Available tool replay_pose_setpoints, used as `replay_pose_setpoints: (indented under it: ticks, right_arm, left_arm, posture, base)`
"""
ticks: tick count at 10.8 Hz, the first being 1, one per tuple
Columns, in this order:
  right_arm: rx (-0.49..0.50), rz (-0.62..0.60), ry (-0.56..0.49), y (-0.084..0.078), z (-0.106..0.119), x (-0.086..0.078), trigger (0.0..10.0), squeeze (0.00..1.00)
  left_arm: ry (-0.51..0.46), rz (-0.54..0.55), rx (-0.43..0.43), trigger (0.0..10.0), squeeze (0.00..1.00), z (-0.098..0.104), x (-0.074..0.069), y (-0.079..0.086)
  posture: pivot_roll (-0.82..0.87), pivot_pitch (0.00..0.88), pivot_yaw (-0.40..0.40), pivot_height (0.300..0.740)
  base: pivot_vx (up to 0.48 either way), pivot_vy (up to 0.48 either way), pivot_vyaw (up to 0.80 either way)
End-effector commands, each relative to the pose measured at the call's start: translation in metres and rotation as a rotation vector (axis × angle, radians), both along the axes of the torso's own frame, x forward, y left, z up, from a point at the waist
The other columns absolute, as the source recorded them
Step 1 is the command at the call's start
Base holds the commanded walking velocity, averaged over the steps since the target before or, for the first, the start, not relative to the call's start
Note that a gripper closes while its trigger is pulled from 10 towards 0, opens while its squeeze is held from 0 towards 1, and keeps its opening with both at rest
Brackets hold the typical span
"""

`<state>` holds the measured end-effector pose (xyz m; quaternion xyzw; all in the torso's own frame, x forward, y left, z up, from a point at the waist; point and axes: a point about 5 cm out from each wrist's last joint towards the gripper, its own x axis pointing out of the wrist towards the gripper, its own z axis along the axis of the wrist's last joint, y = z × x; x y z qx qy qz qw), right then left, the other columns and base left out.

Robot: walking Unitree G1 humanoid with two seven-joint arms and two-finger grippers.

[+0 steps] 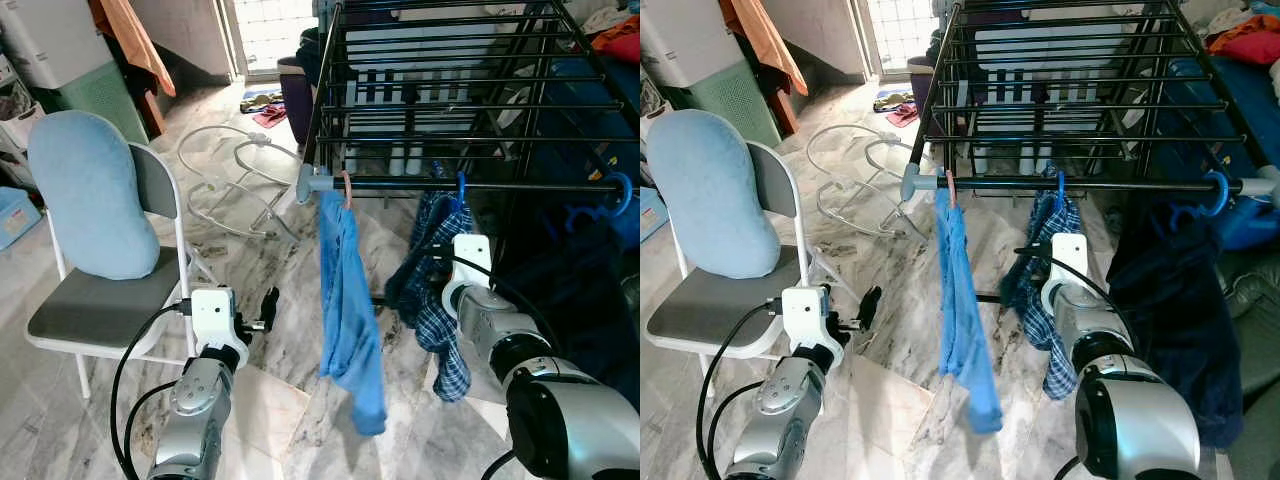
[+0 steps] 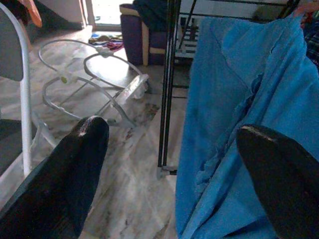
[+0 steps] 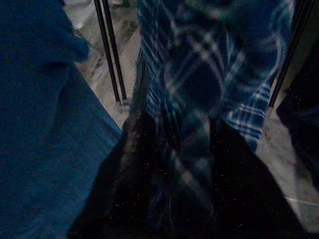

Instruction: Hang hanger

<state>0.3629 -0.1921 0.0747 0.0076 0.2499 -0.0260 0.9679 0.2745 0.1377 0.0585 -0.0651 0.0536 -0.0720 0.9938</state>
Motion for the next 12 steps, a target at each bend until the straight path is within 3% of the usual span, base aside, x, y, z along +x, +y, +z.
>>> replay_pose_setpoints:
  ticks: [1, 5, 12]
  right_arm:
    - [-0.020, 0.015, -0.051, 0.003, 0.012, 0.007, 10.0, 1.00]
    - [-0.063, 0.026, -0.128, 0.000, 0.019, 0.009, 10.0, 1.00]
    - [-0.092, 0.003, -0.188, -0.013, 0.010, -0.004, 10.0, 1.00]
  left_arm:
    - [0.010, 0.008, 0.014, 10.0, 0.00, -0.001, 0.001, 0.003]
    - [0.011, 0.006, 0.007, 10.0, 0.00, -0.001, 0.003, 0.001]
    - [0.024, 0.029, -0.004, 10.0, 0.00, -0.003, 0.004, -0.002]
  posture:
    - [-0.08, 0.000, 0.069, 0.740]
    - [-0.10, 0.000, 0.071, 0.740]
    - [-0.12, 0.000, 0.080, 0.740]
  base:
    - [0.000, 0.000, 0.00]
    - [0.000, 0.000, 0.00]
    - [0.000, 0.000, 0.00]
